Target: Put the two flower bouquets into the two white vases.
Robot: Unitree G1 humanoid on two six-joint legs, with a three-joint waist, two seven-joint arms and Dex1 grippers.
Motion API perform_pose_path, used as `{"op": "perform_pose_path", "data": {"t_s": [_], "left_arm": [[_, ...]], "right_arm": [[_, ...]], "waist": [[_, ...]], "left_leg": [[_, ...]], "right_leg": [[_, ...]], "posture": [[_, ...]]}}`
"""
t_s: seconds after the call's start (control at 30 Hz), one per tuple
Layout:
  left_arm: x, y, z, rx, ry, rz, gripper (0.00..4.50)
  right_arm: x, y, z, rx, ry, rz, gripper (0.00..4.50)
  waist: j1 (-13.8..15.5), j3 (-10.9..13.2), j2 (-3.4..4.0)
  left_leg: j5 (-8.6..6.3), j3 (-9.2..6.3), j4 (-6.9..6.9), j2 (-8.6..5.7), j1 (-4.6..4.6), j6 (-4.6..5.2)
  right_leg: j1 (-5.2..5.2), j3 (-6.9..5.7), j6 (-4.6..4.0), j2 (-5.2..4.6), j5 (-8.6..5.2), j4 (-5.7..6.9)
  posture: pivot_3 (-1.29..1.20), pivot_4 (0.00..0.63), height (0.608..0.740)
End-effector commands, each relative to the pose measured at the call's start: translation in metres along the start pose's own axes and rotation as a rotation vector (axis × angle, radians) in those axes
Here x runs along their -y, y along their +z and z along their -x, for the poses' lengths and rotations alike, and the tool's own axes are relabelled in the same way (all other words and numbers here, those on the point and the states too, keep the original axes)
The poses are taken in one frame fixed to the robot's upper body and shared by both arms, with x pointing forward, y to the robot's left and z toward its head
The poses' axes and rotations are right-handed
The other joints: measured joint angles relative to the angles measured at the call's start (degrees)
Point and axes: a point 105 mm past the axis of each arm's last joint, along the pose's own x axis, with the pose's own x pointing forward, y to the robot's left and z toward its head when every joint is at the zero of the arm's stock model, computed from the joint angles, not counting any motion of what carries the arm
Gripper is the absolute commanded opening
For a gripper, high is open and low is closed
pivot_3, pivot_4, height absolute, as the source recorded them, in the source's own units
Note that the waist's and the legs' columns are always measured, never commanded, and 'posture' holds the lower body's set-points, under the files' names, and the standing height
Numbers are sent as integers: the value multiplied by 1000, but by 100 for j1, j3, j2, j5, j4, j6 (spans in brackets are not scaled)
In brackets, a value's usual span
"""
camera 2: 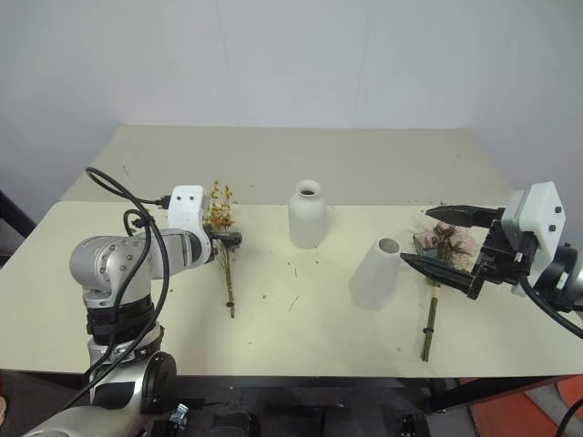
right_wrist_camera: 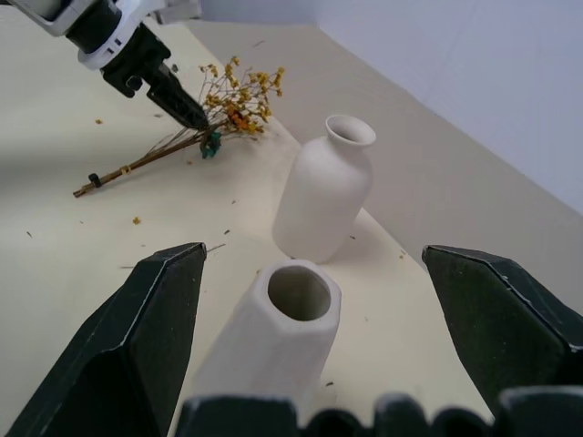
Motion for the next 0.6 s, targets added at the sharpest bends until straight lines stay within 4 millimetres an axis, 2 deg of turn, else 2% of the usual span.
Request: {"op": "perform_pose_path", "data": {"t_s": [0.03, 0.4, 0.5, 0.6], "left_arm": [[-4, -4, -5, -51, 37, -3, 4500], [14, -10, -19, -175, -41, 51, 4500], [19, -7, -20, -184, -65, 44, 3935], [19, -7, -21, -198, -56, 28, 2990]], "right_arm": [[1, 14, 4, 19, -16, 66, 4460], [-4, 15, 9, 14, -39, 67, 4460], [-5, 15, 9, 10, -42, 66, 4500], [-5, 15, 9, 9, -43, 66, 4500]], "waist": [[-1, 0, 0], [60, 0, 0], [76, 0, 0], [81, 0, -1]], "left_leg": [[0, 0, 0, 0, 1, 0], [1, -1, 2, -2, -16, -1], [2, -1, 2, -2, -15, -4], [4, 0, 2, -4, -15, -6]], "right_leg": [[0, 0, 0, 0, 0, 1], [-15, -1, -1, -1, 2, 0], [-15, -1, -2, -1, 2, 2], [-14, -1, -1, -2, 2, 1]], "posture": [[0, 150, 740], [0, 150, 740], [0, 150, 740], [0, 150, 740]]}}
